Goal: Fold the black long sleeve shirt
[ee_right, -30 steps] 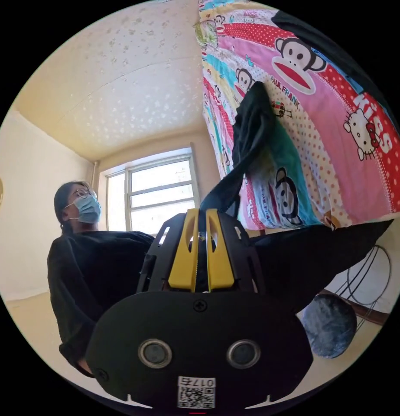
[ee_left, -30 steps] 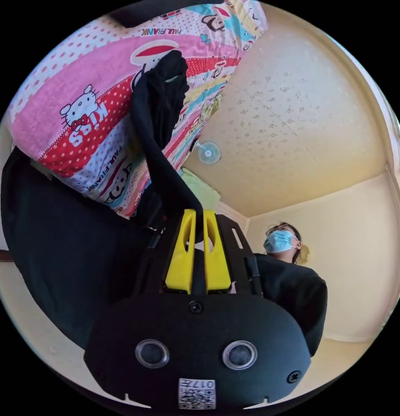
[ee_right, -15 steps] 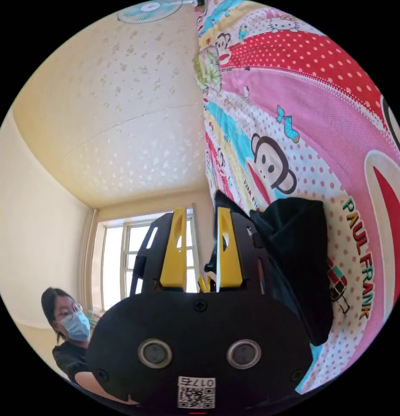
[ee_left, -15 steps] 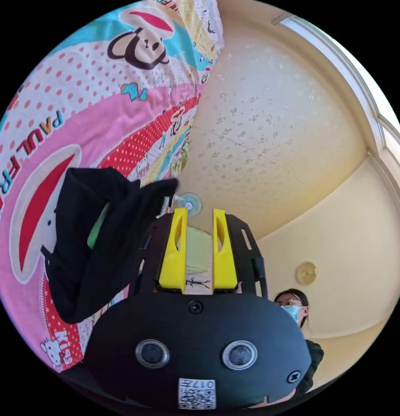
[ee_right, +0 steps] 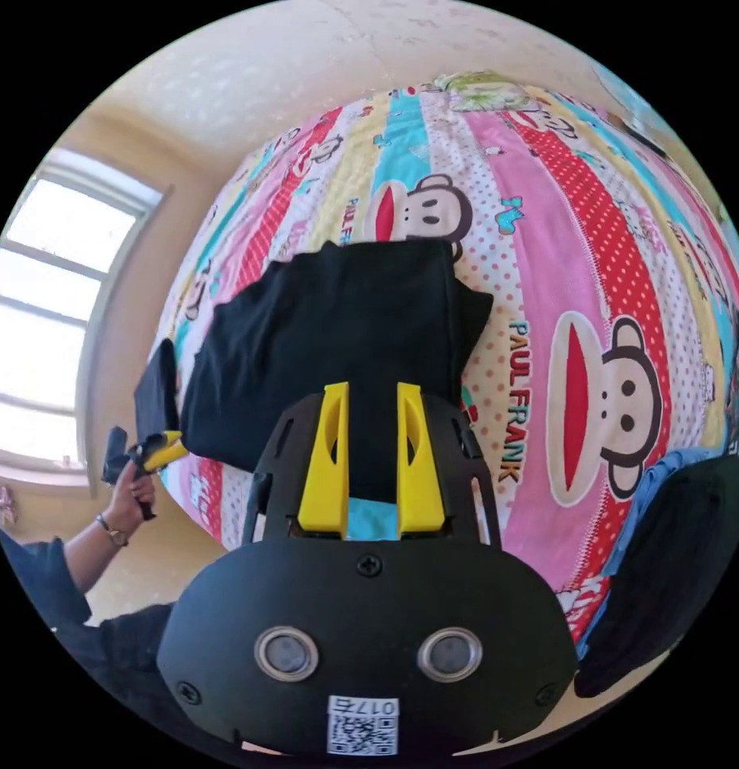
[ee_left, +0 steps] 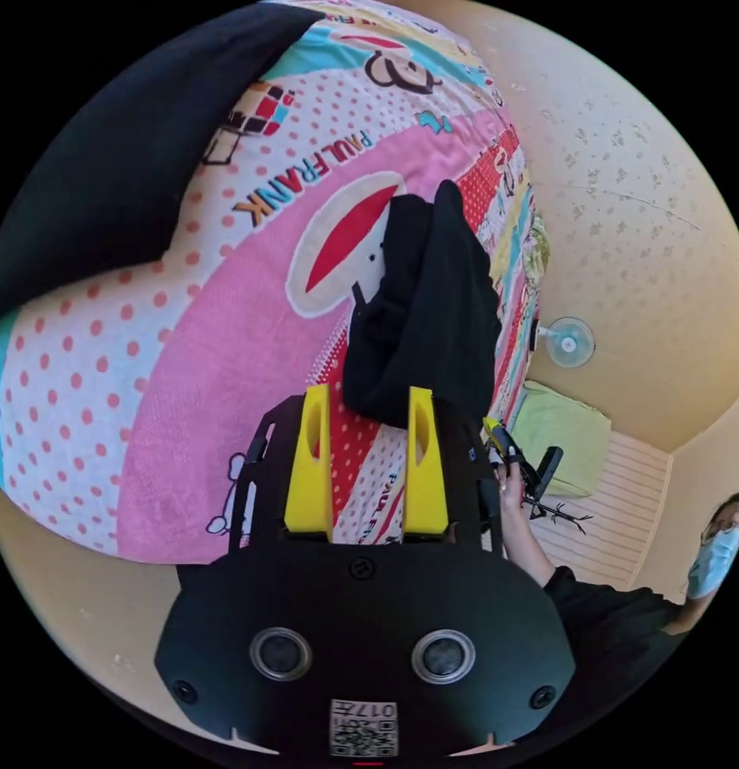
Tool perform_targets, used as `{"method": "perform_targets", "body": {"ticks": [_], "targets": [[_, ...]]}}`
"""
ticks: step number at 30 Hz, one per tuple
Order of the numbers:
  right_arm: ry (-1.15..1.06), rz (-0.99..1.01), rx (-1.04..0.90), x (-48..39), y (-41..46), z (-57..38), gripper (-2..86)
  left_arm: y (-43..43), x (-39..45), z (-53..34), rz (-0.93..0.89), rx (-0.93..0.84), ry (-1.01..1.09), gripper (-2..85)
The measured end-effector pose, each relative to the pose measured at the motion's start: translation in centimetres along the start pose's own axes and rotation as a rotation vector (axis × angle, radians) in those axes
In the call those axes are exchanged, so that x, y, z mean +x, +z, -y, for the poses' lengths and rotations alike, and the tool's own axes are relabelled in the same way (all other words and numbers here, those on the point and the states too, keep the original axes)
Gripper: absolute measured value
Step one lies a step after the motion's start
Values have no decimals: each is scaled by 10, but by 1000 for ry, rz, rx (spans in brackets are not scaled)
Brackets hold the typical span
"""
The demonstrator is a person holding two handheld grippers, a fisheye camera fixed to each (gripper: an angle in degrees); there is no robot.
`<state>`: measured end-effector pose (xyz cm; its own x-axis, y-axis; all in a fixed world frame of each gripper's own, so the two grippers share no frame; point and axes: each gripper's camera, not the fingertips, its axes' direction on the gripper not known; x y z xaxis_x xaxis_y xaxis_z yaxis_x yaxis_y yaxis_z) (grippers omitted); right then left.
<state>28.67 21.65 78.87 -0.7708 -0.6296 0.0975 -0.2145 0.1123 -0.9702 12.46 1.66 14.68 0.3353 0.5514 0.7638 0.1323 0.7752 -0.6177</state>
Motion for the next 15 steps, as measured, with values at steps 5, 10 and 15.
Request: {"method": "perform_targets", "body": {"ticks": [5,10,15], "targets": [[-280,-210,-222,-15,33,12,34,35,-11,11,-114,48,-10,68],[-145,-127,-233,-6,12,35,19,55,92,2,-46,16,312,58],[31,-38,-109,17,-27,2,9,163,226,-45,204,-202,782,57]]}}
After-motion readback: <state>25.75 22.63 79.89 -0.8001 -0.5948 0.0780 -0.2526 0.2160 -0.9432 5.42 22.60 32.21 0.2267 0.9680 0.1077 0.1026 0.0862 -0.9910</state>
